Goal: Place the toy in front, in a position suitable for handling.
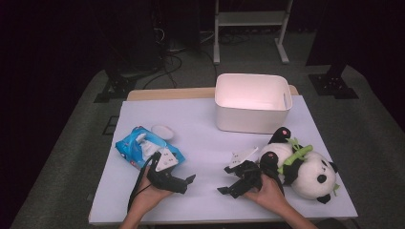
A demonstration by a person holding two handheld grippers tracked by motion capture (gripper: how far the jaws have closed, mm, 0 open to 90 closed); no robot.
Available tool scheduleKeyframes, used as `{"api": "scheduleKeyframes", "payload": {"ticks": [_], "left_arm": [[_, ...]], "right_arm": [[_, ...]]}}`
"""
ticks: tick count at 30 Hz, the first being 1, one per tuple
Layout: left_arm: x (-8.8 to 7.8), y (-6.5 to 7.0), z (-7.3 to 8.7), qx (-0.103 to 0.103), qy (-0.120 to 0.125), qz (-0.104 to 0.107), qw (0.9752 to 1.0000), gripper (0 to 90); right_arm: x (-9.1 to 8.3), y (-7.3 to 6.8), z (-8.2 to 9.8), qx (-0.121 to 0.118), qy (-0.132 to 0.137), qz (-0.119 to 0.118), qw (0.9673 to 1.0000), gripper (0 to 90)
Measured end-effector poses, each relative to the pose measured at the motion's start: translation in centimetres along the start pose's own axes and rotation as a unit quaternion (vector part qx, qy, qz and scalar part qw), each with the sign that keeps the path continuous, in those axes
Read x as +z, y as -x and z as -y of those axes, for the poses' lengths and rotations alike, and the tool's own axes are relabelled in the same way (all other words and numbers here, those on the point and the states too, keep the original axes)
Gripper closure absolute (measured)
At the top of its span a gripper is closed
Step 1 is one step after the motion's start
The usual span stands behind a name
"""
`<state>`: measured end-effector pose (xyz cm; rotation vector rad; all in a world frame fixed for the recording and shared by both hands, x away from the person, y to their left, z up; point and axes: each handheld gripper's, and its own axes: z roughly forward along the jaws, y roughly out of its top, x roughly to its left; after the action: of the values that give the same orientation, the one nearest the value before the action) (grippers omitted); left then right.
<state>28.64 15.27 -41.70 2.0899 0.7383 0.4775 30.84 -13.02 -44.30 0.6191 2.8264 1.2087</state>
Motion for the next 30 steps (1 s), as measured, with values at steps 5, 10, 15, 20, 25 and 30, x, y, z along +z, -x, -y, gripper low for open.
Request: {"api": "scheduleKeyframes", "payload": {"ticks": [5,10,15,20,25,30], "left_arm": [[0.2,-0.1,0.2,-0.004,-0.005,0.002,1.0000,0.0],[0.2,0.1,0.3,0.001,-0.008,0.003,1.0000,0.0],[0.0,0.2,0.2,0.000,0.000,0.002,1.0000,0.0],[-0.1,0.2,0.1,0.002,0.000,0.002,1.0000,0.0],[-0.1,0.2,0.1,-0.002,0.001,0.000,1.0000,0.0],[0.0,0.2,0.1,0.000,-0.002,0.002,1.0000,0.0]], "right_arm": [[0.0,0.0,-0.3,0.001,0.003,-0.011,0.9999,18.1],[-0.3,-0.7,-1.2,0.004,0.011,-0.024,0.9997,18.1],[-1.3,-1.8,-2.9,-0.009,0.012,-0.027,0.9995,18.1],[-2.6,-2.6,-4.4,-0.017,0.001,-0.030,0.9994,18.2],[-3.9,-2.9,-5.2,-0.017,0.000,-0.040,0.9990,18.3],[-5.8,-2.6,-6.0,-0.022,-0.009,-0.029,0.9993,18.3]]}}
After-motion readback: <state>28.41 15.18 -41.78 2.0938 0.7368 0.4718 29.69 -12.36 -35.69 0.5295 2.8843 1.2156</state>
